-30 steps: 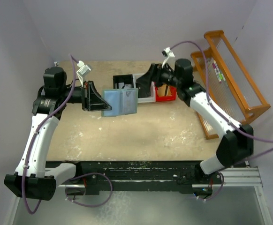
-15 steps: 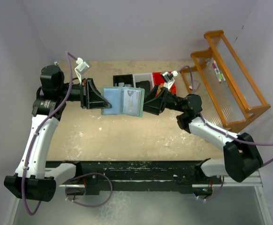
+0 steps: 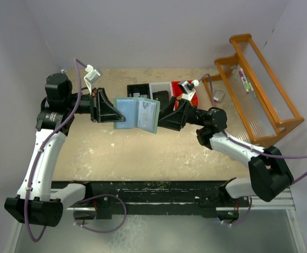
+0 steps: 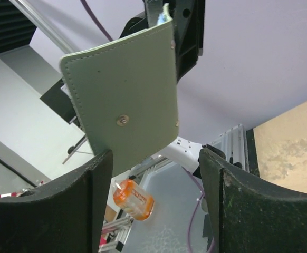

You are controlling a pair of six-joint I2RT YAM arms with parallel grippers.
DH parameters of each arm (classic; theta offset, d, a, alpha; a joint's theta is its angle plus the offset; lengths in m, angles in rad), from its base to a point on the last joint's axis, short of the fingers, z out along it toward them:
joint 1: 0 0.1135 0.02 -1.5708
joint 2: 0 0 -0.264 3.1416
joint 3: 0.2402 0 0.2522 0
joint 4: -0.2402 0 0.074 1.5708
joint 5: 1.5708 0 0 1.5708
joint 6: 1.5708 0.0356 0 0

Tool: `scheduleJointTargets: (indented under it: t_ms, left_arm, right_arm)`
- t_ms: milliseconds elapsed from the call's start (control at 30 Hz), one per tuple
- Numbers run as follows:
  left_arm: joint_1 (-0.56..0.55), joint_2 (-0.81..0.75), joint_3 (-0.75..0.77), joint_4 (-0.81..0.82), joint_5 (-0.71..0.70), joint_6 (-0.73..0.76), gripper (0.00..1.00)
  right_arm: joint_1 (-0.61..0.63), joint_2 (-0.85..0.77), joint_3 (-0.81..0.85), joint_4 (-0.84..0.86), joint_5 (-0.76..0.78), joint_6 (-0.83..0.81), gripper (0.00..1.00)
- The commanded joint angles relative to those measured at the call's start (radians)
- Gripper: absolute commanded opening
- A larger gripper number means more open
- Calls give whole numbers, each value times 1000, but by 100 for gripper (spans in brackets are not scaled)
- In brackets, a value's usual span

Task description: Take the credit cards out of the card holder

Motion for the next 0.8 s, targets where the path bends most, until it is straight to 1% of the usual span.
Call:
scheduleJointTargets:
  t_ms: [0,167,300,433,567,700,767]
  left_arm:
    - [2,-12,14,-20,0,53,0]
    - [3,-12,20,-34,-5,63,0]
    - [3,-10,20,-36,-7,65,0]
    - [3,-10,23,-36,-8,63,0]
    - [3,-12,21,-37,-7,63,0]
    - [3,-14,22,-39,-7,63,0]
    - [3,-13,22,-38,-5,63,0]
  right_arm:
    - [-5,-82,21,55,-38,-3,68]
    - [-5,-113,24,31,-38,-6,60]
    - [-5,-118,33,23,-33,-8,56]
    - [-5,-129,39,8,-16,-6,46]
    - [-5,-151,75,-198,3,-117,38]
    - [-4,-188,111,-383,41,-242,25]
    - [-5,-206,135,-499,52,-330,19]
